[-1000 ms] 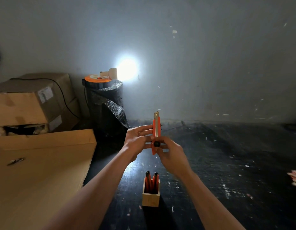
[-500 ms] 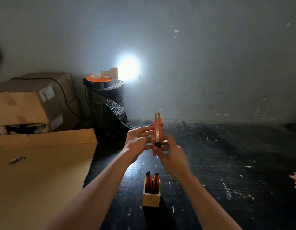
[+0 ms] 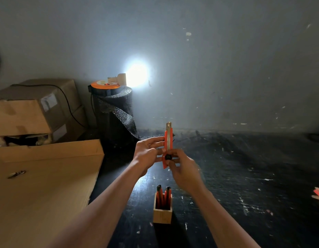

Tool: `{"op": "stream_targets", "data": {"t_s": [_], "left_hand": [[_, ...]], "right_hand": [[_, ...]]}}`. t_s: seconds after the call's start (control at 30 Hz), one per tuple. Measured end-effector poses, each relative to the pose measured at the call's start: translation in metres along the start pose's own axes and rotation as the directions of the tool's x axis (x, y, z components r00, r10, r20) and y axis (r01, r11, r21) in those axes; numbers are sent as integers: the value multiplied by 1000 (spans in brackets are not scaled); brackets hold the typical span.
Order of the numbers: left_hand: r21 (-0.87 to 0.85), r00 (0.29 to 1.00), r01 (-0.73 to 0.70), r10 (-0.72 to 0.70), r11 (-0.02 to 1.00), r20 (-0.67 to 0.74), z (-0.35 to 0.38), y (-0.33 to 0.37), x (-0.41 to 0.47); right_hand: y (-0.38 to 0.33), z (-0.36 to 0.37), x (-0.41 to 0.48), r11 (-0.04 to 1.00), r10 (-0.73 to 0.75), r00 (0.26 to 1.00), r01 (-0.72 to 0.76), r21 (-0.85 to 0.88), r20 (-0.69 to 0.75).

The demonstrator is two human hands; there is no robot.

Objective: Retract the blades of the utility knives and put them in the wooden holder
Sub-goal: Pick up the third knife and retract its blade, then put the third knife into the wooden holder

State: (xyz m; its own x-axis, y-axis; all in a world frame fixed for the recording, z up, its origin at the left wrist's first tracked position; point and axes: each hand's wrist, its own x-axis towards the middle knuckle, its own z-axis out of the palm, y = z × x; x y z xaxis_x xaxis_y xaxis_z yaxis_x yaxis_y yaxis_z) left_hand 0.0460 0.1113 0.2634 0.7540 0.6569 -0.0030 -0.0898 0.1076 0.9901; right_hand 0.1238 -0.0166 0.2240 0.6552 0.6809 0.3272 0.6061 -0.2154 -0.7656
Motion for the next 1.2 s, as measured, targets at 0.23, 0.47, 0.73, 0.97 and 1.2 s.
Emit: {"op": "stream_targets", "data": {"t_s": [0.23,0.47,0.73,0.97,1.2], "left_hand": [[1,1000,2,-2,1000,6,0,-3,2],[-55,999,20,-18,998,37,-5,-20,0],[37,999,36,-37,999,26,-10,-72,2],[486,990,135,-103,864,-92,-30,-148,-3],[643,940,324,-311,694,-139,-34,-212,-11]], "right_hand": [[4,2,1,1000,-10,1000,10,-13,10],[5,-2,6,992,42,999,-42,119,2],[26,5,16,966,114,993,-113,233,8],[79,34,5,968,187,981,-193,159,55],[127,66,-14,964,265,954,-265,-16,141]]}}
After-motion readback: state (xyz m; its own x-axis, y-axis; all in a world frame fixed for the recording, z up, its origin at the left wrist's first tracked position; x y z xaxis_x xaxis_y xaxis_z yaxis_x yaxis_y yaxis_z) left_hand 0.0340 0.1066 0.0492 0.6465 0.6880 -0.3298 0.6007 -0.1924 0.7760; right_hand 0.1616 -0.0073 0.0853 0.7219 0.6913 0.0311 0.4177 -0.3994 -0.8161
